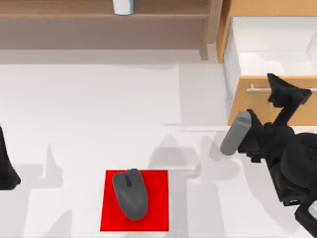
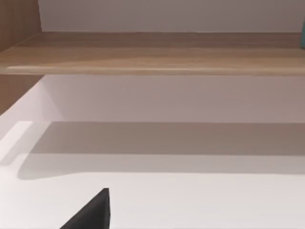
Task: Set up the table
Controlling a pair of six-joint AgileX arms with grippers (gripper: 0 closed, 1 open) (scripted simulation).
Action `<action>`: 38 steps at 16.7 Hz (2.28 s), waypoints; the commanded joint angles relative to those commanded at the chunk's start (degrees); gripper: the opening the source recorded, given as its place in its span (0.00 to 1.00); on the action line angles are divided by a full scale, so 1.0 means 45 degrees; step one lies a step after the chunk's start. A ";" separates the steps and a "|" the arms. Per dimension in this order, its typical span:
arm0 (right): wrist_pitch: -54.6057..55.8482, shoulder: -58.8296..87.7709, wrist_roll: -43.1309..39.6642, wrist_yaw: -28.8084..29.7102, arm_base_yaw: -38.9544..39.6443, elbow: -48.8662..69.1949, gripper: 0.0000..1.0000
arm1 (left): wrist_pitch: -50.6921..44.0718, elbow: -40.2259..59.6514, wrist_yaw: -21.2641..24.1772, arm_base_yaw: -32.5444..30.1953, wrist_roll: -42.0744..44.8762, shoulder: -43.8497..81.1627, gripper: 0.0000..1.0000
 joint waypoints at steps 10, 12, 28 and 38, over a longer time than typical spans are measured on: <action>0.2830 0.0718 -0.2860 0.0565 -0.1954 -0.1386 1.00 | 0.0000 0.0000 0.0000 0.0000 0.0000 0.0000 1.00; 0.2830 0.0718 -0.2860 0.0565 -0.1954 -0.1386 1.00 | 0.0000 0.0000 0.0000 0.0000 0.0000 0.0000 1.00; 0.1975 0.0959 -0.2868 -0.0126 -0.2649 -0.0276 0.62 | 0.0000 0.0000 0.0000 0.0000 0.0000 0.0000 1.00; 0.1975 0.0959 -0.2868 -0.0126 -0.2649 -0.0276 0.00 | 0.0000 0.0000 0.0000 0.0000 0.0000 0.0000 1.00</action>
